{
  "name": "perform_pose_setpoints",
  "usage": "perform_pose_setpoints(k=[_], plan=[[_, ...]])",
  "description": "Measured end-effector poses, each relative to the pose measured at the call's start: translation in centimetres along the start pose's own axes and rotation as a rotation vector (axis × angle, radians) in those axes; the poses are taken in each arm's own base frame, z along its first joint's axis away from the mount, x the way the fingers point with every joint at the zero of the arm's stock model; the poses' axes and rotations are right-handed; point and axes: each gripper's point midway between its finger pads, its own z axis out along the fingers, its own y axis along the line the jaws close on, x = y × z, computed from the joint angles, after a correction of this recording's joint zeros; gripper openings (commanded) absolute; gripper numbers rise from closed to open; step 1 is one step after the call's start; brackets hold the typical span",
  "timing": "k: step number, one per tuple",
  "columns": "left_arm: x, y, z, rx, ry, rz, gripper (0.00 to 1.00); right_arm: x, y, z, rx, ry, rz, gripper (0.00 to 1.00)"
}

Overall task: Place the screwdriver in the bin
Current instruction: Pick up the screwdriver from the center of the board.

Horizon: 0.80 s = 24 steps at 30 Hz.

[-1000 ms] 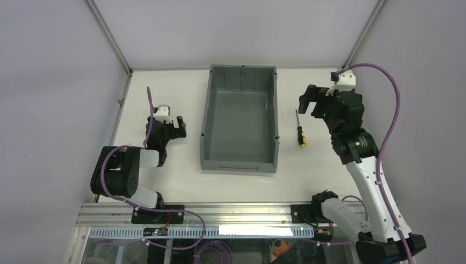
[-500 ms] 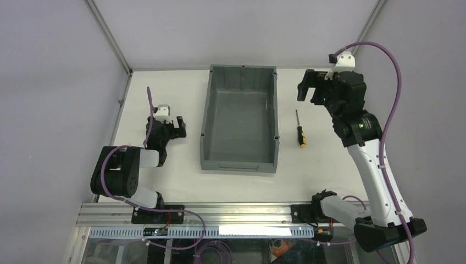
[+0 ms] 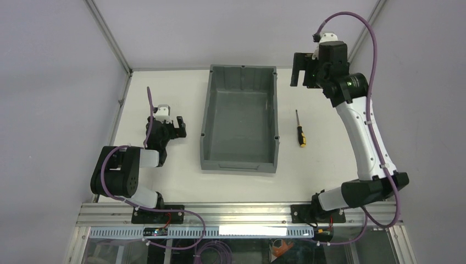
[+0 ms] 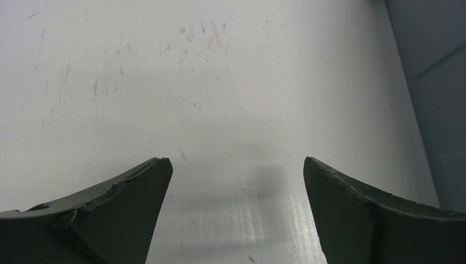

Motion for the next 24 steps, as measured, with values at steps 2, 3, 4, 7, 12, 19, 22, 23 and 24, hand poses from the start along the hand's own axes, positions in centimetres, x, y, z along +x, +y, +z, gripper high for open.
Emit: perform_pose_setpoints(k=[2,3,4,7,12,19,22,23,24], plan=[[0.0,0.0,0.0,0.0,0.0,0.0,0.99,0.5,0.1,1.2,0.008,0.051,-0.009,0.99],[0.0,0.0,0.0,0.0,0.0,0.0,0.99,0.8,0.2,1.7,0.012,0.076,-0.013,0.99],[0.0,0.0,0.0,0.0,0.0,0.0,0.99,1.2,0.2,2.3,0.016,0.101,-0.015,0.99],[0.0,0.0,0.0,0.0,0.0,0.0,0.99,2.9,0.1,3.9,0.03,0.182,-0.022,0.99],[0.0,0.0,0.0,0.0,0.0,0.0,0.99,5.5,-0.4,5.9,0.051,0.281,-0.022,0.97],[0.0,0.0,0.0,0.0,0.0,0.0,0.99,11.0,-1.7,7.6,0.072,0.421,-0.004,0.93],[0.0,0.0,0.0,0.0,0.0,0.0,0.99,13.4,-2.1,8.2,0.076,0.472,0.008,0.92],[0.0,0.0,0.0,0.0,0.0,0.0,0.99,14.3,-2.3,8.5,0.077,0.49,0.014,0.91],[0.0,0.0,0.0,0.0,0.0,0.0,0.99,15.1,-2.5,8.6,0.079,0.507,0.018,0.9]])
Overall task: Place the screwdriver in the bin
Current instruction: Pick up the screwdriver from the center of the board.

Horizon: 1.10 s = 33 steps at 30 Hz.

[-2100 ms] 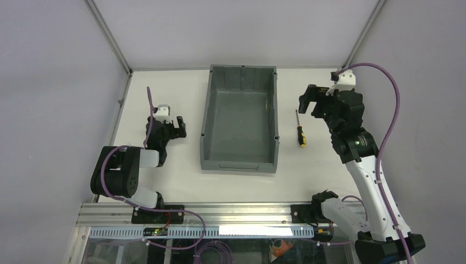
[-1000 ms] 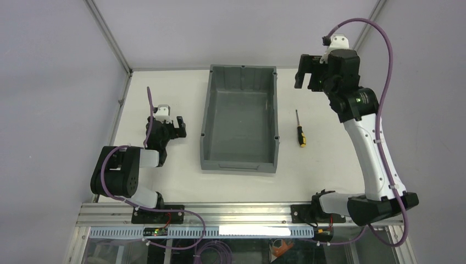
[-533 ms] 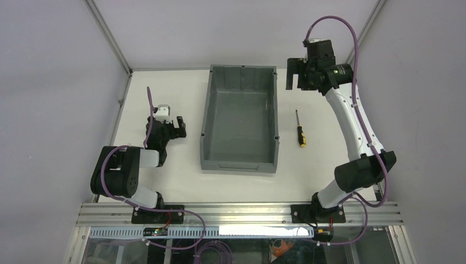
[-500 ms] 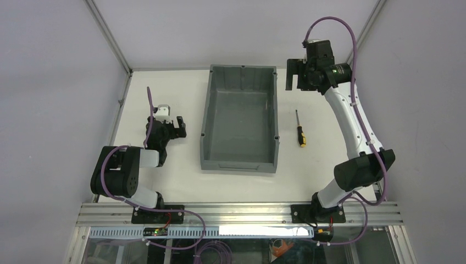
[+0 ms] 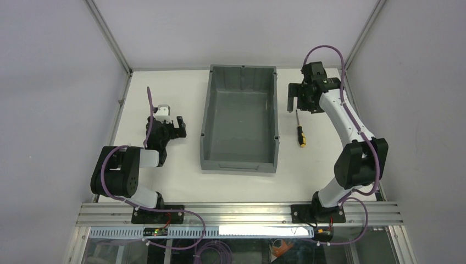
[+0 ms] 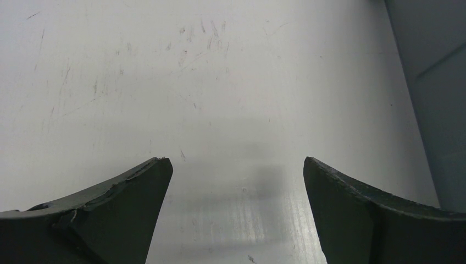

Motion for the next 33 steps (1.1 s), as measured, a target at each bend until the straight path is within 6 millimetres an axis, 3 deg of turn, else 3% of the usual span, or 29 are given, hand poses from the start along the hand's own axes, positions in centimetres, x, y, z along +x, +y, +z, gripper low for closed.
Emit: perform_pose_setpoints(k=[11,19,33], plan=[[0.0,0.0,0.0,0.0,0.0,0.0,0.99,5.1,-1.0,5.5,0.017,0.128,0.032,0.81],[0.0,0.0,0.0,0.0,0.0,0.0,0.99,7.4,-1.1,8.8,0.028,0.184,0.049,0.75],[0.0,0.0,0.0,0.0,0.0,0.0,0.99,10.2,-2.0,11.1,0.05,0.239,0.076,0.6]])
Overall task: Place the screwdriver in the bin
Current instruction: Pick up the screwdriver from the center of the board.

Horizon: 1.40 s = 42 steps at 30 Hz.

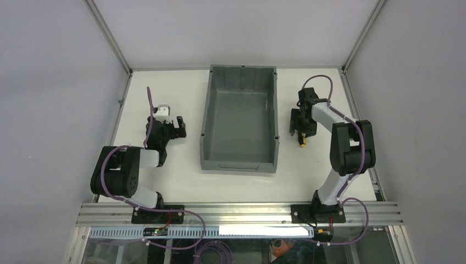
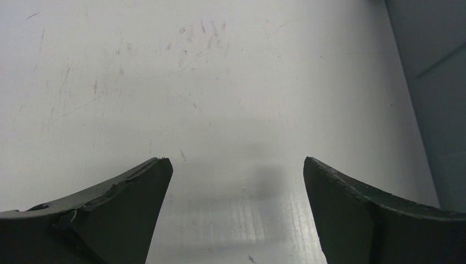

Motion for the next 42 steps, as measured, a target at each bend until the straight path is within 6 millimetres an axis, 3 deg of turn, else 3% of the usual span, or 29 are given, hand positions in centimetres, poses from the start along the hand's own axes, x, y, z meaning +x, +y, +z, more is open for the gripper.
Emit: perform_pose_setpoints(k=[8,15,27,34,42], plan=[[0.0,0.0,0.0,0.0,0.0,0.0,0.99,0.7,-0.5,0.7,0.009,0.01,0.011,0.46],[0.0,0.0,0.0,0.0,0.0,0.0,0.99,0.8,-1.0,0.9,0.024,0.01,0.02,0.27],[0.0,0.0,0.0,0.0,0.0,0.0,0.99,1.0,-1.0,0.7,0.028,0.016,0.029,0.18],[0.0,0.0,0.0,0.0,0.0,0.0,0.99,0.9,-1.2,-1.7,0.026,-0.009,0.044,0.17],[0.0,0.0,0.0,0.0,0.0,0.0,0.99,-1.0,-1.2,-5.8,0.009,-0.1,0.063,0.16]])
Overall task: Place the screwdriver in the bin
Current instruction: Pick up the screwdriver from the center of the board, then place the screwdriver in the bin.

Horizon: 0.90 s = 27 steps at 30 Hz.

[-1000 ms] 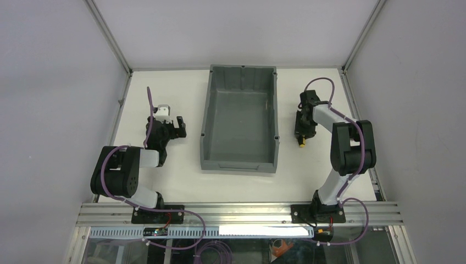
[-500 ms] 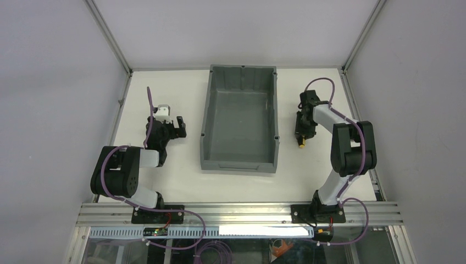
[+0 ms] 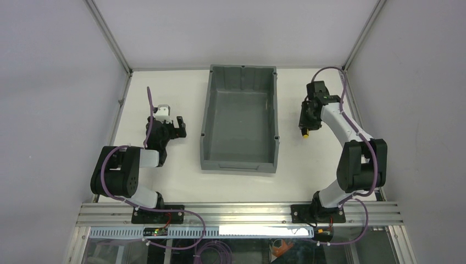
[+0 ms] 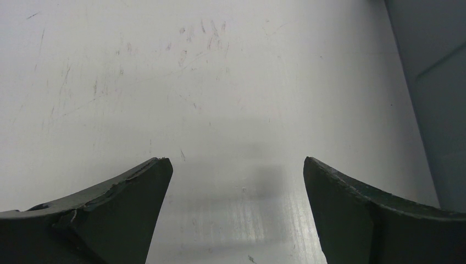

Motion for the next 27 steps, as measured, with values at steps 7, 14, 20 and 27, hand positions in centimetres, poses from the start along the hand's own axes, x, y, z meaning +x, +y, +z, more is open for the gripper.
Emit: perform_pose_setpoints(k=[7,14,20,27], plan=[[0.0,0.0,0.0,0.0,0.0,0.0,0.99,-2.1,0.3,-3.8,-0.032,-0.083,0.017,0.11],[0.0,0.0,0.0,0.0,0.0,0.0,0.99,-3.9,1.5,-7.6,-0.106,-0.147,0.037,0.05],[0.0,0.0,0.0,0.0,0.0,0.0,0.99,-5.2,3.3,-11.0,-0.196,-0.191,0.047,0.0],[0.0,0.0,0.0,0.0,0.0,0.0,0.99,-6.4,6.3,-14.6,-0.283,-0.244,0.028,0.0]])
